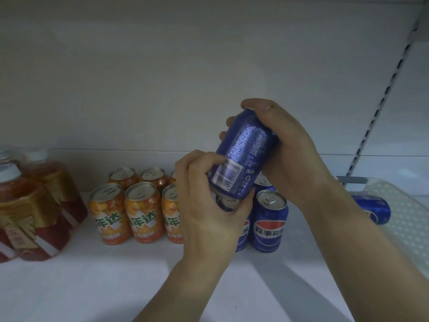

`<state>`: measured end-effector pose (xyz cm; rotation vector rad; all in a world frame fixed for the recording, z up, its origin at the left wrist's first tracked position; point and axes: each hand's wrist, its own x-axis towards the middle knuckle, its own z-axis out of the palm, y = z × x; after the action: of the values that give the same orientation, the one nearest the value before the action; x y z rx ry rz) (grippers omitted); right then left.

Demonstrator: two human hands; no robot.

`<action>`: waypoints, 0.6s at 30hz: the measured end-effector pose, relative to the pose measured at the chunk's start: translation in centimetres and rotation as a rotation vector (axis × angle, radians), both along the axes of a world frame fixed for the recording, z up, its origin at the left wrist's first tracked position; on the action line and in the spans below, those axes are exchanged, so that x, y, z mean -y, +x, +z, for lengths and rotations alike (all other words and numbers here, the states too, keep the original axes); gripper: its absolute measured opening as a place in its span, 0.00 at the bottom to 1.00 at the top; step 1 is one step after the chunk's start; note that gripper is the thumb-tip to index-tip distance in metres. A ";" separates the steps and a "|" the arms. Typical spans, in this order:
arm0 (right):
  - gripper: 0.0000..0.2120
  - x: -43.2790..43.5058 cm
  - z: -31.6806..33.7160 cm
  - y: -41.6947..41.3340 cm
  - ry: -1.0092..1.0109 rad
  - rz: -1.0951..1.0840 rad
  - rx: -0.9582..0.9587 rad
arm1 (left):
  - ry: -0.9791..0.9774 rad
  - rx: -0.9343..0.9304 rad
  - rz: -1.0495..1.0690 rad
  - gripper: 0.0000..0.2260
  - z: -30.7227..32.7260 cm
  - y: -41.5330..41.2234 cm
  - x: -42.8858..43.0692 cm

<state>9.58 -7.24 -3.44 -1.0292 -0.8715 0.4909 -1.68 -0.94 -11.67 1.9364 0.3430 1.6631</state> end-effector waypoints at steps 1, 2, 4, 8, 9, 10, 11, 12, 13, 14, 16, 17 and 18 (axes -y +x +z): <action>0.16 0.0 0.0 0.0 -0.006 0.001 0.011 | -0.023 0.007 -0.022 0.34 0.1 0.0 0.1; 0.17 0.1 0.0 0.0 -0.015 -0.006 0.027 | -0.079 0.018 -0.085 0.33 0.1 -0.1 0.2; 0.18 0.3 0.2 -0.1 -0.012 -0.020 0.045 | -0.250 0.051 -0.340 0.29 0.4 -0.2 0.5; 0.15 0.5 0.4 -0.1 0.034 -0.030 0.039 | -0.337 0.118 -0.566 0.25 0.7 -0.4 0.6; 0.15 0.6 0.4 -0.1 0.040 -0.038 0.044 | -0.327 0.098 -0.549 0.26 0.8 -0.3 0.7; 0.15 0.6 0.4 0.0 0.042 -0.043 0.046 | -0.313 0.074 -0.510 0.28 1.0 -0.3 0.8; 0.15 0.6 0.2 0.0 0.041 -0.046 0.044 | -0.300 0.051 -0.457 0.30 1.1 -0.2 0.9; 0.15 0.5 0.1 0.0 0.035 -0.050 0.041 | -0.288 0.031 -0.406 0.32 1.1 -0.2 1.0; 0.15 0.4 0.0 0.0 0.025 -0.057 0.041 | -0.282 0.022 -0.366 0.32 1.0 -0.1 1.1; 0.15 0.3 -0.1 0.0 0.015 -0.064 0.044 | -0.284 0.026 -0.346 0.32 0.9 -0.1 1.1; 0.14 0.1 -0.3 0.2 0.013 -0.062 0.037 | -0.309 0.054 -0.366 0.30 0.7 -0.1 0.9; 0.13 0.0 -0.4 0.3 0.017 -0.045 0.022 | -0.333 0.074 -0.406 0.28 0.8 -0.1 0.8; 0.13 0.0 -0.4 0.5 0.019 -0.026 0.005 | -0.364 0.094 -0.455 0.27 0.8 -0.2 0.7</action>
<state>10.06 -7.24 -3.83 -1.0237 -0.8644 0.4577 -1.89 -1.65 -10.85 1.5223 0.1397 1.2853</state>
